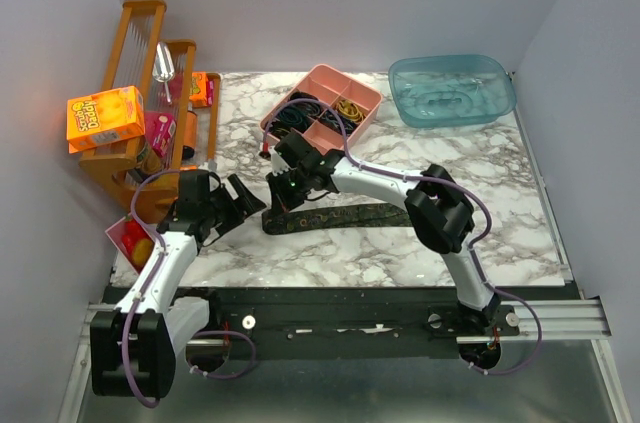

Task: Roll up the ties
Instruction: Roll the tie at the center of the board.

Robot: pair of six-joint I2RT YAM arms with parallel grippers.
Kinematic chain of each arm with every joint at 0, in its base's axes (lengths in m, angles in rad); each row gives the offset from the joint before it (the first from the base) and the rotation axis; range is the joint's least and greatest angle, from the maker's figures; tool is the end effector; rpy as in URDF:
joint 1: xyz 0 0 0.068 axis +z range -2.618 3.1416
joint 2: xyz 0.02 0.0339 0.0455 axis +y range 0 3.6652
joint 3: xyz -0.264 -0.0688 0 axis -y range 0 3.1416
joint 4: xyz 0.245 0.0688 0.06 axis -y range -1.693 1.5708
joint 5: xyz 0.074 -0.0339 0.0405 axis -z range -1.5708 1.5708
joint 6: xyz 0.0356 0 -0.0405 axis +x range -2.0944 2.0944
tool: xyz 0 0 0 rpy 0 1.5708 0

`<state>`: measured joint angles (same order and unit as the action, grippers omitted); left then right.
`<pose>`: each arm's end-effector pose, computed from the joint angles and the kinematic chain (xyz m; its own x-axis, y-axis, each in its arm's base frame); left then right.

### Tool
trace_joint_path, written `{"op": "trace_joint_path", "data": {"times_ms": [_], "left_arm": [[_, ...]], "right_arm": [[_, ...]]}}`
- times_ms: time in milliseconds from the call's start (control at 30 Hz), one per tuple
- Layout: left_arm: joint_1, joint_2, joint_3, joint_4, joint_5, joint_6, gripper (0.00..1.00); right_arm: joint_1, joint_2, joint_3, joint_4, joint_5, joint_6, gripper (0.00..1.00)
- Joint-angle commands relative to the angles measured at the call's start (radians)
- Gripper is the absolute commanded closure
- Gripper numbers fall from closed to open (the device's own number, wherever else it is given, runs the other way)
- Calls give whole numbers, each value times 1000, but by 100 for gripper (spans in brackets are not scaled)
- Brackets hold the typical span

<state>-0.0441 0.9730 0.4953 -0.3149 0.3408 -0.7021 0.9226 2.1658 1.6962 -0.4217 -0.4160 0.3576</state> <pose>0.1914 -0.0204 0.1958 -0.7214 -0.5774 -0.3822 -0.2488 0.7313 -0.6351 0.2787 0.3918 0.1919 -0.7488 -0.4584 -0.4786 -0.6623 0.5447 0.5144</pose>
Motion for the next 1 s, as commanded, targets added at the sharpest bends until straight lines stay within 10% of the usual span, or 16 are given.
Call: {"op": "trace_joint_path", "data": {"times_ms": [0, 967], "left_arm": [[12, 12, -21, 60, 89, -14, 11], [-100, 211, -167, 411, 147, -94, 30]], "right_arm": [[-1, -9, -12, -43, 49, -22, 99], [-1, -43, -201, -6, 128, -8, 99]]}}
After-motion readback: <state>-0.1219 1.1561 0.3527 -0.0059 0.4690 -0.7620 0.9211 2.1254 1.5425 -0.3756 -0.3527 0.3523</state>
